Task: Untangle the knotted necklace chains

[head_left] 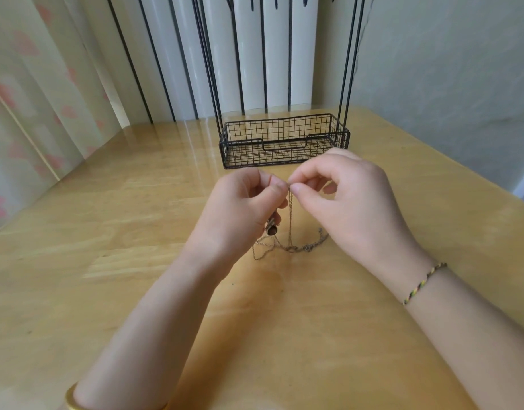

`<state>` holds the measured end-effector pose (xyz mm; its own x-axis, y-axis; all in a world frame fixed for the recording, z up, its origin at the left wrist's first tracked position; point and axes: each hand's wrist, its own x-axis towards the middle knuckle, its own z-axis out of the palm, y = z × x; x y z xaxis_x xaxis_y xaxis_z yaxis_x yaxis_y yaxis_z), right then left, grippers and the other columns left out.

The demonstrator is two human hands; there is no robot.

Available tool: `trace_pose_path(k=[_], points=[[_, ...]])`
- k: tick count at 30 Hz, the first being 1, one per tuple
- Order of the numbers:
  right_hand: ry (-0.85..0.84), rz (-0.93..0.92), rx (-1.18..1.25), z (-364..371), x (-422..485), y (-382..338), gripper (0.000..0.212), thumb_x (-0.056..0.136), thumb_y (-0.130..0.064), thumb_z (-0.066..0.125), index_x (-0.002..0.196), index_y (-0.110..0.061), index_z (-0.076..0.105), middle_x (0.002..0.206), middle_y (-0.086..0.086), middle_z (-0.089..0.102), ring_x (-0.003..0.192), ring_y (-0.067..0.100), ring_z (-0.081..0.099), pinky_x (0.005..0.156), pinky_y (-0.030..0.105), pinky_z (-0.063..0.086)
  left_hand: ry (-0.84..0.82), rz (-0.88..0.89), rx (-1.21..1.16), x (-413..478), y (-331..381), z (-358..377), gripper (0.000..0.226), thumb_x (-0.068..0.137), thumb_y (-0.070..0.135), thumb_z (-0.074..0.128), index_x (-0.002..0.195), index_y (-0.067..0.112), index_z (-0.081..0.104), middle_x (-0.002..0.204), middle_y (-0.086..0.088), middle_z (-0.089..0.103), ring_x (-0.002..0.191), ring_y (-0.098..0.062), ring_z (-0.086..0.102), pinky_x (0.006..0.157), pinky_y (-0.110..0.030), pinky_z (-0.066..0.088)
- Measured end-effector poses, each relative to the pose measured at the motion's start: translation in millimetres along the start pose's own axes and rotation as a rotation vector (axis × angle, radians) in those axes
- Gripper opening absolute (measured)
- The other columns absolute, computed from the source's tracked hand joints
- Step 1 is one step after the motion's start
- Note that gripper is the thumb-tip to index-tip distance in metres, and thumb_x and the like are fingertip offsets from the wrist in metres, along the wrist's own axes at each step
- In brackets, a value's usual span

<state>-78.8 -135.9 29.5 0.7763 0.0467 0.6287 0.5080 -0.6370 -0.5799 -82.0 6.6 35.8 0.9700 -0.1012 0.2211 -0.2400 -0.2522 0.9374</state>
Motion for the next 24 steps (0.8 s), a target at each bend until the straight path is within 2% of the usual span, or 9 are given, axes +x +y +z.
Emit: trace_pose_path(k=[2,7,14,18,21,24], points=[[0.030,-0.089,-0.116,0.5,-0.9,0.0,0.007,0.079,-0.021,0.062,0.076,-0.022,0.068,0.079,-0.009,0.059,0.079,0.013,0.057,0.069,0.035,0.048,0.002,0.006,0.021,-0.4,0.0,0.6,0.016,0.093,0.013,0.057,0.079,0.007,0.062,0.054,0.011,0.058,0.046,-0.003,0.050,0.042,-0.015,0.038],[0.084,-0.232,-0.343,-0.5,-2.3,-2.0,0.005,0.075,-0.021,0.060,0.072,-0.018,0.064,0.075,-0.005,0.058,0.076,0.021,0.057,0.065,0.030,0.040,0.007,-0.003,0.037,-0.1,-0.5,1.8,0.015,0.092,0.012,0.058,0.079,0.007,0.063,0.053,0.011,0.059,0.045,-0.002,0.050,0.043,-0.014,0.037],[0.103,-0.250,-0.504,3.0,-3.5,-1.8,0.009,0.074,-0.024,0.052,0.071,-0.018,0.058,0.072,-0.004,0.054,0.071,0.021,0.054,0.063,0.026,0.033,0.006,0.012,0.090,0.5,-1.9,3.0,0.014,0.092,0.013,0.059,0.079,0.009,0.064,0.052,0.008,0.059,0.043,0.000,0.048,0.043,-0.014,0.037],[0.090,-0.199,-0.386,3.3,-3.1,-0.4,0.005,0.072,-0.019,0.056,0.070,-0.017,0.059,0.074,-0.004,0.055,0.074,0.021,0.054,0.063,0.026,0.033,-0.006,0.073,0.166,-0.5,-0.2,3.7,0.014,0.092,0.011,0.057,0.081,0.005,0.062,0.057,0.000,0.058,0.038,-0.001,0.045,0.041,-0.012,0.035],[0.023,-0.091,-0.222,3.2,-0.9,2.0,0.008,0.075,-0.022,0.053,0.072,-0.019,0.059,0.077,-0.007,0.054,0.078,0.018,0.054,0.060,0.030,0.040,-0.009,0.094,0.184,-0.2,0.0,4.2,0.013,0.092,0.011,0.056,0.082,0.005,0.061,0.058,0.000,0.057,0.040,-0.001,0.046,0.042,-0.012,0.036],[-0.017,0.012,-0.024,3.4,1.2,3.8,0.008,0.080,-0.017,0.057,0.074,-0.022,0.059,0.081,-0.007,0.055,0.077,0.014,0.054,0.064,0.035,0.047,-0.014,0.068,0.113,0.0,1.6,2.8,0.011,0.091,0.010,0.058,0.083,0.005,0.062,0.061,0.000,0.056,0.046,-0.002,0.048,0.044,-0.014,0.038]])
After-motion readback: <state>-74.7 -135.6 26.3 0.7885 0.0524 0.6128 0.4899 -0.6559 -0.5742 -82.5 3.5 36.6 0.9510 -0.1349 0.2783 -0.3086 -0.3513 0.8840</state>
